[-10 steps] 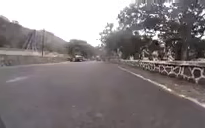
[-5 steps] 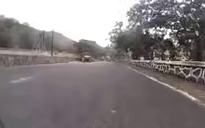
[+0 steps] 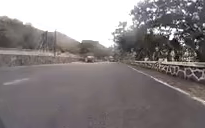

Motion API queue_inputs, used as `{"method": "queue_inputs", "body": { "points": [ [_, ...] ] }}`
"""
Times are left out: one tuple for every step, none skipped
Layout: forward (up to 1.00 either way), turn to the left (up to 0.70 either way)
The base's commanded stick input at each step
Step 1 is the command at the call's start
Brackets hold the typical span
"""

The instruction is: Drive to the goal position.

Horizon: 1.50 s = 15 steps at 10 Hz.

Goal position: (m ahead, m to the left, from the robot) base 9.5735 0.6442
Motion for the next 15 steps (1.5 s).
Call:
{"method": "queue_inputs", "body": {
  "points": [
    [0.70,0.00],
    [0.70,0.00],
    [0.70,0.00],
    [0.70,0.00],
    [0.70,0.00],
    [0.70,0.00],
    [0.70,0.00],
    [0.70,0.00],
    [0.70,0.00],
    [0.70,0.00],
    [0.70,0.00],
    [0.70,0.00],
    [0.70,0.00],
    [0.70,0.00],
    [0.70,0.00]
  ]
}}
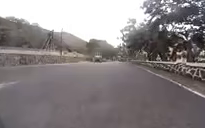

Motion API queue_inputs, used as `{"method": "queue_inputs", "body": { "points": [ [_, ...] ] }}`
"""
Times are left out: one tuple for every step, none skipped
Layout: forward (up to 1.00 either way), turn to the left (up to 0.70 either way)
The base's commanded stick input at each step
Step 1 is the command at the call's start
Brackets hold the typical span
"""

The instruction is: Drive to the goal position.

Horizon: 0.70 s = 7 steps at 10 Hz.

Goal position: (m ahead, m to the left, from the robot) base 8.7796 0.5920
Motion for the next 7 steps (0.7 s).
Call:
{"method": "queue_inputs", "body": {
  "points": [
    [0.70,0.00],
    [0.70,0.00],
    [0.70,0.00],
    [0.70,0.00],
    [0.70,0.00],
    [0.70,0.00],
    [0.70,0.00]
  ]
}}
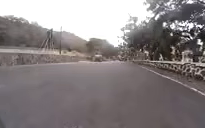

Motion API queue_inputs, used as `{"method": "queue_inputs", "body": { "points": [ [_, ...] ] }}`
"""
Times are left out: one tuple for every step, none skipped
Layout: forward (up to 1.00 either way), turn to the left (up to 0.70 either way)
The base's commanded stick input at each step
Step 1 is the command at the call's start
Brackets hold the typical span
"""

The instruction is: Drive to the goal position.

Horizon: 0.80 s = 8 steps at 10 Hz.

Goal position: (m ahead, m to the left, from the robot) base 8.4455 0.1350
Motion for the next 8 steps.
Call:
{"method": "queue_inputs", "body": {
  "points": [
    [0.70,0.00],
    [0.70,0.00],
    [0.70,0.00],
    [0.70,0.00],
    [0.70,0.00],
    [0.70,-0.10],
    [0.70,-0.21],
    [0.70,0.00]
  ]
}}
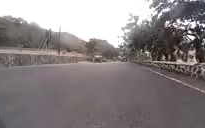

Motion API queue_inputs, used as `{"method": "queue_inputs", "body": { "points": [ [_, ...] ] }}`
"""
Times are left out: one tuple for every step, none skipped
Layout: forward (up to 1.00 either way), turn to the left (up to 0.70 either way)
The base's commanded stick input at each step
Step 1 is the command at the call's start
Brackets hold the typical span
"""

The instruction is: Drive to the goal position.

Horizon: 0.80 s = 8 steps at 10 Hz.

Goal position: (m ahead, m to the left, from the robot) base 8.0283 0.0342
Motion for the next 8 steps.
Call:
{"method": "queue_inputs", "body": {
  "points": [
    [0.70,0.00],
    [0.70,0.00],
    [0.70,0.00],
    [0.70,0.00],
    [0.70,0.00],
    [0.70,0.00],
    [0.70,0.00],
    [0.70,0.00]
  ]
}}
